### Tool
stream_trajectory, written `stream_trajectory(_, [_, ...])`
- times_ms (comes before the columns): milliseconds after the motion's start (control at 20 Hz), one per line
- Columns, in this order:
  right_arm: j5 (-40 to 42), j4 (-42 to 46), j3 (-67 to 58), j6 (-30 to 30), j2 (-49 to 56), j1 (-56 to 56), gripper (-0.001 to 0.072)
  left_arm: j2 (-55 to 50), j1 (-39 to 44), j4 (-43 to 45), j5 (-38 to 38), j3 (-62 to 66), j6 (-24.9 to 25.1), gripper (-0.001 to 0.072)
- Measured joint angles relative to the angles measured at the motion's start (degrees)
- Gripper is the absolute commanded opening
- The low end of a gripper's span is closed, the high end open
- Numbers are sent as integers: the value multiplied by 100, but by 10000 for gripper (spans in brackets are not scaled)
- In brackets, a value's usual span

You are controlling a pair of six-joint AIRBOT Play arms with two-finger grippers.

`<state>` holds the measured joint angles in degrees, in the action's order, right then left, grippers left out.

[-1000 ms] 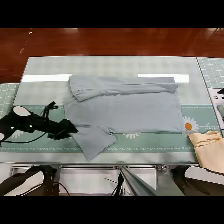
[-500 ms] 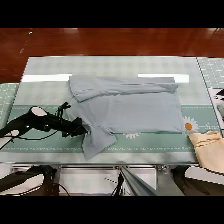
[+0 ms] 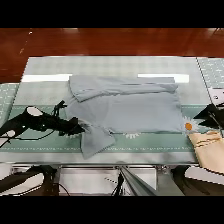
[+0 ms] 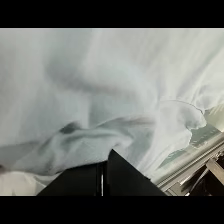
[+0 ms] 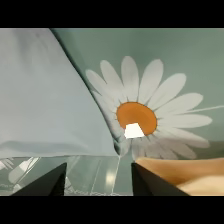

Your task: Fold the shirts.

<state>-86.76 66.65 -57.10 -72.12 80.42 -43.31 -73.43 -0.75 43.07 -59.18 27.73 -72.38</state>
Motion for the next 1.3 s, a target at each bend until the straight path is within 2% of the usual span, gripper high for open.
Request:
stream_trajectory(300, [446, 343, 439, 68, 0, 586, 492, 17, -46, 4, 22, 0, 66, 31])
stream_trajectory(600, [896, 610, 647, -352, 24, 1239, 491, 17, -61, -2, 24, 0, 105, 31])
stream_trajectory(650, [938, 621, 737, -407, 31, 1320, 470, 17, -61, -2, 26, 0, 107, 31])
stream_trajectory(750, [914, 581, 953, -485, 31, 1469, 217, 17, -61, -2, 26, 2, 116, 31])
stream_trajectory(800, [984, 533, 1034, -485, 39, 1521, 125, 17, -61, -2, 26, 7, 125, 31])
stream_trajectory(900, [1071, 520, 1069, -448, -9, 1582, 21, 24, -63, 31, 37, 79, 146, 30])
stream_trajectory(1050, [1027, 439, 772, -393, -205, 1631, 21, 81, -68, 210, 240, 476, 170, 31])
stream_trajectory(1300, [1292, -647, -72, -264, -474, 1757, 20, 214, -68, 63, -341, 2052, 186, 30])
